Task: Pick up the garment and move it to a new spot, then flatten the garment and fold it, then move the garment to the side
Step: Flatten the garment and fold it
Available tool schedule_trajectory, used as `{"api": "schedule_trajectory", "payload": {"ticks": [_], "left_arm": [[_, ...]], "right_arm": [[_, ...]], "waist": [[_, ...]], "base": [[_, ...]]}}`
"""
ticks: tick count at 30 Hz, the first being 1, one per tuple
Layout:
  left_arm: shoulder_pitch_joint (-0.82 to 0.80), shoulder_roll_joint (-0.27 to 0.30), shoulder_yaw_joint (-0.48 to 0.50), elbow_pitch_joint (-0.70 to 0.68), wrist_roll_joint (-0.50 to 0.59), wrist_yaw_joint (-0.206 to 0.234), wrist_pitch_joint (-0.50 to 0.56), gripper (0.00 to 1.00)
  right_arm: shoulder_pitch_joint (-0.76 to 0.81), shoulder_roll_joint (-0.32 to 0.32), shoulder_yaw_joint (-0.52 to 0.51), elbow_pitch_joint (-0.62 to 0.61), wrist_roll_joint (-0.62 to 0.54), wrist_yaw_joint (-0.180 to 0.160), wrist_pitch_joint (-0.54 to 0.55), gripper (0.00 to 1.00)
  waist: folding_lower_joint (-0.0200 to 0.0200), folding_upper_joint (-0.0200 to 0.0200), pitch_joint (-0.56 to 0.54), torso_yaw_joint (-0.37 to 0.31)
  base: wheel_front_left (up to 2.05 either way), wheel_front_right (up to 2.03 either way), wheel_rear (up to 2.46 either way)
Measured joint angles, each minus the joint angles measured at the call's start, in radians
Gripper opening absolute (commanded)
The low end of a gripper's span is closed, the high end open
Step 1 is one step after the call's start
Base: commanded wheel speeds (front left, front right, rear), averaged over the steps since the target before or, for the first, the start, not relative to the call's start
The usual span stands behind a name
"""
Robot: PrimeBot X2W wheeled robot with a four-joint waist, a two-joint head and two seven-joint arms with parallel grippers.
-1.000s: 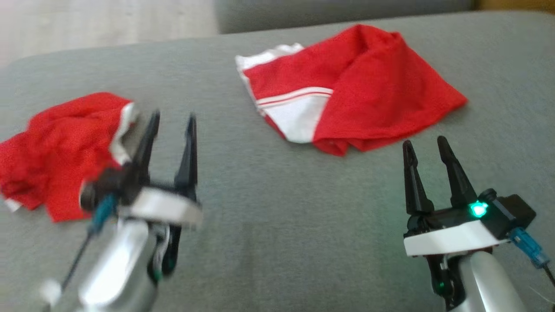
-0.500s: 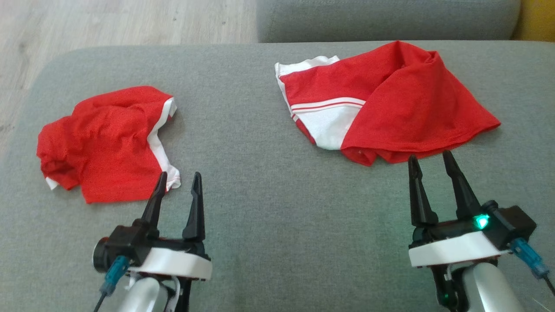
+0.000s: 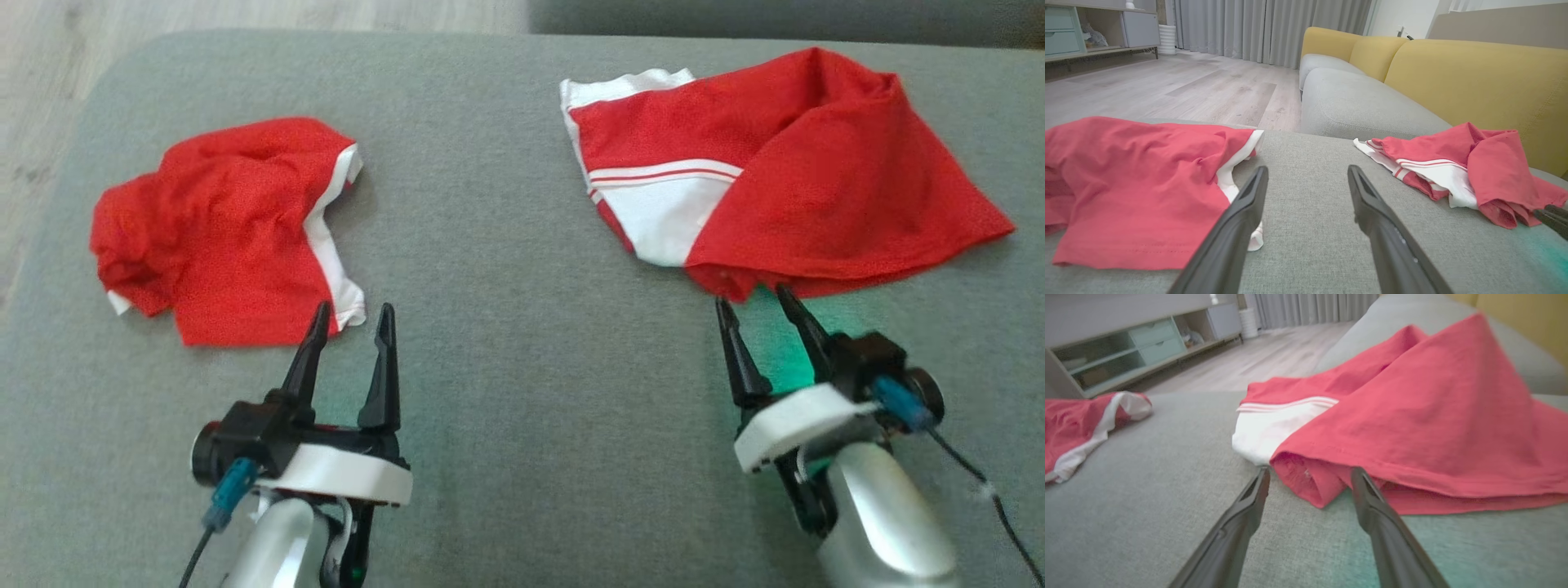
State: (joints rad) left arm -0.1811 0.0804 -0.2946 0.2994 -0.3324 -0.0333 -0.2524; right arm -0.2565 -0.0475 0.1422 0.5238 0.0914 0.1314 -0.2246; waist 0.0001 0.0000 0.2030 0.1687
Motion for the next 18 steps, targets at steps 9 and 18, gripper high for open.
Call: {"api": "schedule_trajectory", "payload": {"ticks": [9, 18], "left_arm": [[-0.02, -0.026, 0.014, 0.024, 0.019, -0.021, 0.0, 1.0], [-0.019, -0.03, 0.045, 0.042, 0.034, -0.029, 0.0, 1.0]], "right_arm": [[-0.121, -0.001, -0.019, 0.199, -0.068, 0.0, 0.013, 1.0], [-0.184, -0.002, -0.024, 0.292, -0.049, 0.0, -0.015, 0.0]], "waist": [[0.0, 0.0, 0.034, 0.058], [-0.0001, 0.0, 0.019, 0.053]], "base": [[0.0, 0.0, 0.0], [0.0, 0.0, 0.0]]}}
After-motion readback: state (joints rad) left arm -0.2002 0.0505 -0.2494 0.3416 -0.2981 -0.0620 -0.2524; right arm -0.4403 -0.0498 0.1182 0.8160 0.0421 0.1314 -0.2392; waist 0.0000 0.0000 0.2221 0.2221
